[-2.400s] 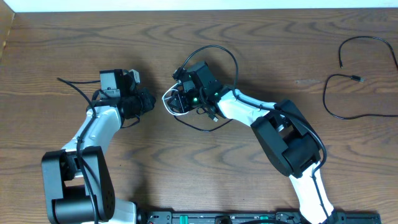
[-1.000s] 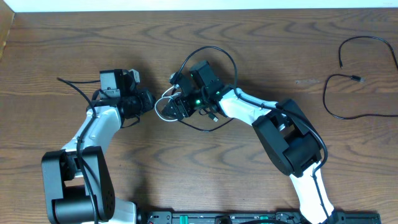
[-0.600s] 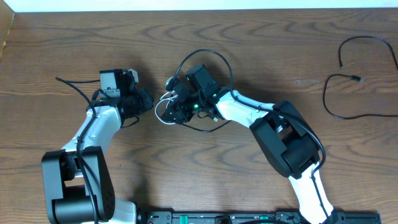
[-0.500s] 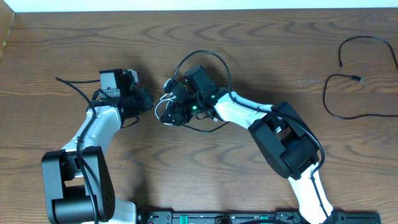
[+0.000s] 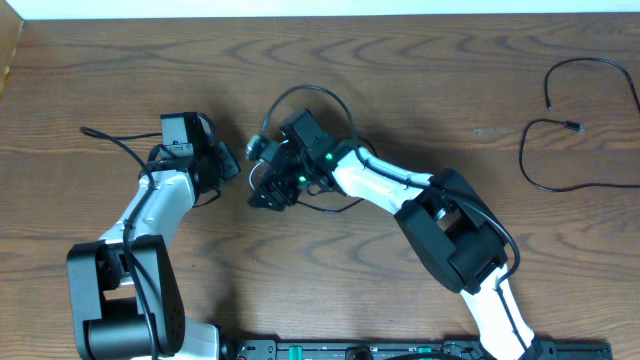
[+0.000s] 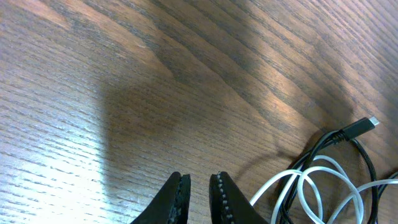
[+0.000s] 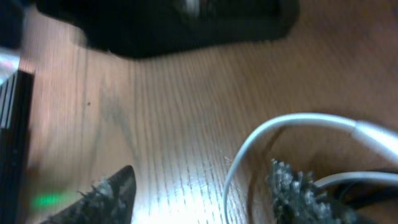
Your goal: Untangle cables
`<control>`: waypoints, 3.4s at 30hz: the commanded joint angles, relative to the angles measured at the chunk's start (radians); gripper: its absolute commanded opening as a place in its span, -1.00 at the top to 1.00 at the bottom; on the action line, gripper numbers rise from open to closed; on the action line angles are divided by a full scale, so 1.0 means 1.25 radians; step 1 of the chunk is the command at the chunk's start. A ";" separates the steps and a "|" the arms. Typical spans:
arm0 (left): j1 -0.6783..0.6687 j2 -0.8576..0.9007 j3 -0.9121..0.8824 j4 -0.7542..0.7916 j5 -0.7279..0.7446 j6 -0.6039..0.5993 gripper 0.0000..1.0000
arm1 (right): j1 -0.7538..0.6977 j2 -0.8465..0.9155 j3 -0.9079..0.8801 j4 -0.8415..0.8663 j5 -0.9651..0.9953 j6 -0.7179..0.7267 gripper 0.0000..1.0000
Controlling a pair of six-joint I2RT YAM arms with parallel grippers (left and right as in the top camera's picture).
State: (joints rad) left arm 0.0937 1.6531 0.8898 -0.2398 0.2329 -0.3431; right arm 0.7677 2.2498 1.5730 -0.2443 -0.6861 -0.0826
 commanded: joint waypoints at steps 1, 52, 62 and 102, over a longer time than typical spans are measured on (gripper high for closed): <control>0.001 -0.006 0.002 -0.004 -0.014 -0.009 0.56 | 0.018 -0.027 0.056 -0.028 0.062 -0.062 -0.40; 0.001 -0.006 0.002 -0.004 0.009 -0.009 0.27 | -0.093 -0.124 0.043 -0.204 0.186 0.044 0.62; 0.001 -0.006 0.002 0.002 0.037 -0.008 0.18 | -0.123 -0.114 0.043 -0.095 0.215 0.137 -0.16; 0.001 -0.006 0.002 0.002 0.037 -0.008 0.16 | -0.108 0.024 0.042 0.056 0.215 -0.244 0.98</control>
State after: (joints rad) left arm 0.0956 1.6531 0.8894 -0.2359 0.2680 -0.3553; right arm 0.6262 2.2848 1.6257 -0.1867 -0.4129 -0.4747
